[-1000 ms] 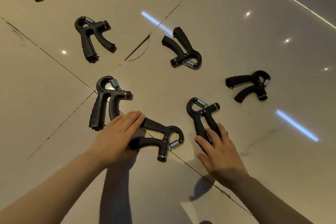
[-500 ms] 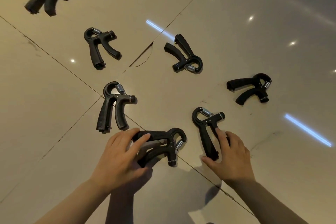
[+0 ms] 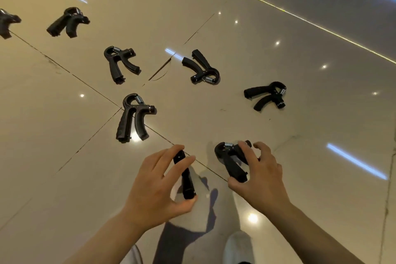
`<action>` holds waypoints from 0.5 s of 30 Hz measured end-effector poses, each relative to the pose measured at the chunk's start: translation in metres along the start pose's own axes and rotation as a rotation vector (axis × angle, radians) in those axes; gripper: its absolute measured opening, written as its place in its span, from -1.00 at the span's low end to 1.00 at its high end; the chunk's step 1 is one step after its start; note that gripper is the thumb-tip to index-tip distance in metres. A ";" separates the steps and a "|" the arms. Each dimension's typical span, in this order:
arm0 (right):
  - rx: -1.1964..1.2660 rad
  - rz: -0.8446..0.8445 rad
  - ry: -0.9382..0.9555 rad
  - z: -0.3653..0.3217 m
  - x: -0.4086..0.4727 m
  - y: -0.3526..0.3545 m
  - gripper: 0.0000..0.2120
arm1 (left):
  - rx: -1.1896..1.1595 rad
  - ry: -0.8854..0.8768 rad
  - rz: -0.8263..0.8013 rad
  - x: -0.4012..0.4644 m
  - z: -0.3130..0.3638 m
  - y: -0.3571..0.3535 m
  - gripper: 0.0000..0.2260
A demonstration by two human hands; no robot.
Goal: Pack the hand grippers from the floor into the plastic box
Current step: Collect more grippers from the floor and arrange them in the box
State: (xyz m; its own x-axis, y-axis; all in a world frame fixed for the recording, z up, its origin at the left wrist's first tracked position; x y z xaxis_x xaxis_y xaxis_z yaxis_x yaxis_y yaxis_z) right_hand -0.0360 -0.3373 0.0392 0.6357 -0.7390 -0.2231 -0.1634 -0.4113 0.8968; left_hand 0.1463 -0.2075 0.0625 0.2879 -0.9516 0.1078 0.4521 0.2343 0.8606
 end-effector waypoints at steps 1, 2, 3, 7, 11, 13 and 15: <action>0.032 0.045 0.006 -0.002 -0.012 0.003 -0.23 | -0.017 0.032 0.007 -0.010 0.007 0.003 -0.39; 0.075 0.098 0.010 -0.004 -0.024 0.006 -0.25 | -0.033 0.056 0.013 -0.021 0.014 0.008 -0.40; 0.129 0.150 0.006 -0.004 -0.037 0.009 -0.25 | -0.037 0.060 0.025 -0.032 0.020 0.013 -0.41; 0.272 0.274 -0.047 -0.003 -0.105 0.019 -0.25 | -0.018 0.016 0.046 -0.074 0.053 0.039 -0.38; 0.198 0.310 0.015 -0.010 -0.190 0.043 -0.32 | -0.138 0.067 0.136 -0.113 0.100 0.071 -0.39; 0.144 0.338 0.049 -0.015 -0.235 0.062 -0.42 | -0.194 0.055 0.171 -0.137 0.130 0.090 -0.44; 0.104 0.389 0.077 -0.022 -0.282 0.084 -0.53 | -0.208 0.014 0.214 -0.164 0.162 0.112 -0.50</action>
State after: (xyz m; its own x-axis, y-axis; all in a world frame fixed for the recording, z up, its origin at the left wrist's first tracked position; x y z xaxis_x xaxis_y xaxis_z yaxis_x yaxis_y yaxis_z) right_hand -0.2127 -0.1514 0.1863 0.5652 -0.8097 0.1579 -0.4757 -0.1636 0.8643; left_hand 0.0128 -0.0579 0.2218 0.4066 -0.8735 0.2675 0.5423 0.4665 0.6988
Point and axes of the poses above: each hand's wrist, its own x-axis towards the middle knuckle, its own y-axis out of the back of the hand, z = x × y, the point moved 4 cm from there along x, towards the middle knuckle, and after that the axes turned 11 degrees about y, right-handed, at the moved point
